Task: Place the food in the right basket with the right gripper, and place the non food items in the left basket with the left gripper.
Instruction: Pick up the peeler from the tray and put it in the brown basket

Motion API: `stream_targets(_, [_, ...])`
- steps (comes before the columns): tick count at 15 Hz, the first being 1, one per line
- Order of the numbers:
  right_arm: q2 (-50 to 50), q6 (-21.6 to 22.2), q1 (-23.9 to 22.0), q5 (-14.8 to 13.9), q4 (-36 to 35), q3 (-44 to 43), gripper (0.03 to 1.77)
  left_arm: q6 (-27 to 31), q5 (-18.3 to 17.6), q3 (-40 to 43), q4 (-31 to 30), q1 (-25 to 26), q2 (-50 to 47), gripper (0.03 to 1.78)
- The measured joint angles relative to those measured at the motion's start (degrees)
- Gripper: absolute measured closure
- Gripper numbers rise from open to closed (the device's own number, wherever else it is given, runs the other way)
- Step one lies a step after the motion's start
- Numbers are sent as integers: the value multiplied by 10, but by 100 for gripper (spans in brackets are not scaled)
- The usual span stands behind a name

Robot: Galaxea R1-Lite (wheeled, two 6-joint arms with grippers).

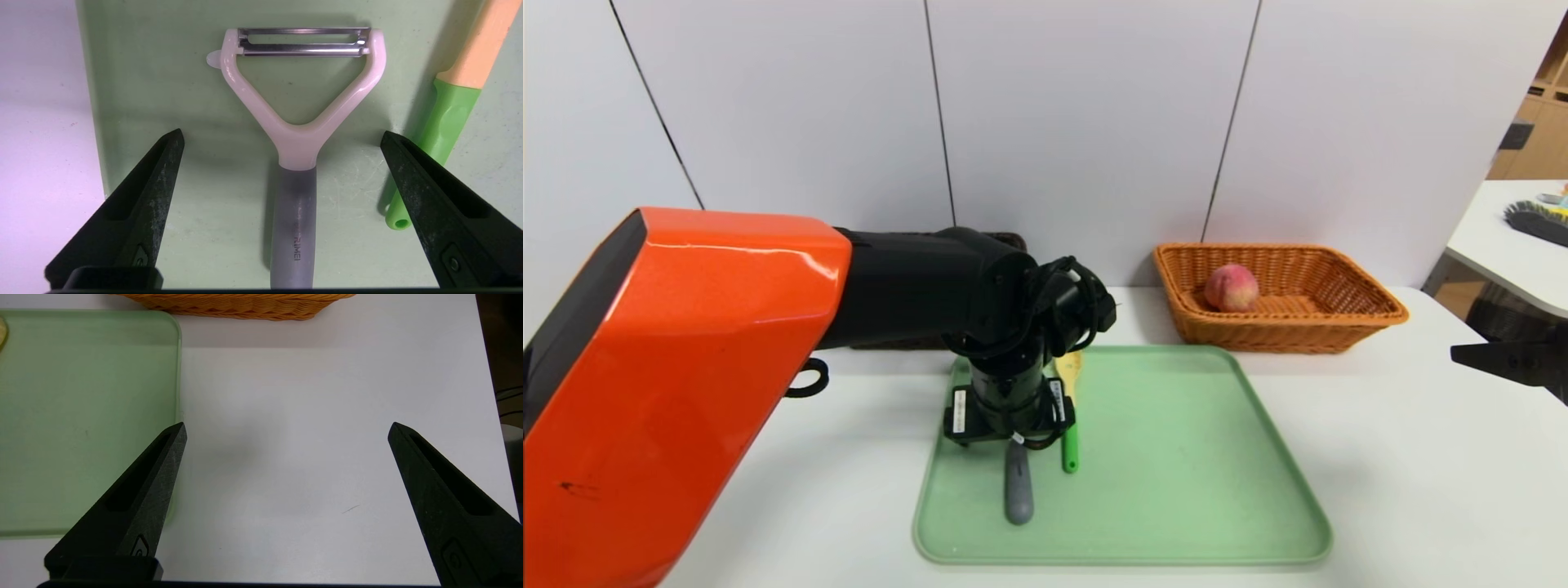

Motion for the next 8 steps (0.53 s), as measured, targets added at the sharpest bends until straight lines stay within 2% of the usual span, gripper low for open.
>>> stream_targets(5, [3, 0, 0, 0, -1, -1, 10, 0, 0, -1, -7, 2, 3, 12])
stream_targets(8, [5, 0, 0, 0, -1, -2, 10, -1, -1, 0, -9, 3, 3, 57])
